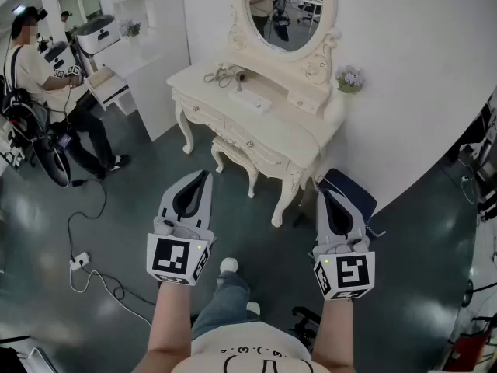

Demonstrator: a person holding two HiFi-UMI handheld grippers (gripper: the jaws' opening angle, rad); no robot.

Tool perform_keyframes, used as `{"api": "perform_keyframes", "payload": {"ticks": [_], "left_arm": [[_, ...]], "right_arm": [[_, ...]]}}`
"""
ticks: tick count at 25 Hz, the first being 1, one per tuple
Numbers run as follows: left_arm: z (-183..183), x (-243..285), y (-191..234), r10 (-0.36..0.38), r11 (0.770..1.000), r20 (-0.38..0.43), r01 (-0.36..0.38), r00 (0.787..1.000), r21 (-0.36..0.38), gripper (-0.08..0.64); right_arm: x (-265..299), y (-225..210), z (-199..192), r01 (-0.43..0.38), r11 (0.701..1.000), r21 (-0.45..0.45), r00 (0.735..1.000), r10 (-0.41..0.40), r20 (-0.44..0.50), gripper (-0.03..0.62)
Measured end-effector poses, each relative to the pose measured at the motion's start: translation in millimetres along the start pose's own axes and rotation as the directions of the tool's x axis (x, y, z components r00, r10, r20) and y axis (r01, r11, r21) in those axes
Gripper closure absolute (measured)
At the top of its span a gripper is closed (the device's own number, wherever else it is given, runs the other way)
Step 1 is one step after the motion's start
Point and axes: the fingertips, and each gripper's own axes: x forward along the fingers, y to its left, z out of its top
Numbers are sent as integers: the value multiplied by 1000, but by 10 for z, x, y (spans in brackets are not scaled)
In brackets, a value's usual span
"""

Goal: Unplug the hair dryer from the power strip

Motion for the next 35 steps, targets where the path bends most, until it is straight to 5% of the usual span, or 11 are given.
{"api": "perform_keyframes", "payload": {"ticks": [23,35], "left_arm": [[-686,1976,1597,-62,997,-13,61,998,-52,561],[-1093,2599,2106,-146,972,-16,141,989,-186,561]], "right_arm": [[2542,-94,-255,20,1000,15,999,-19,-48,592],[3455,-59,-498,25,999,40,994,-21,-110,591]]}}
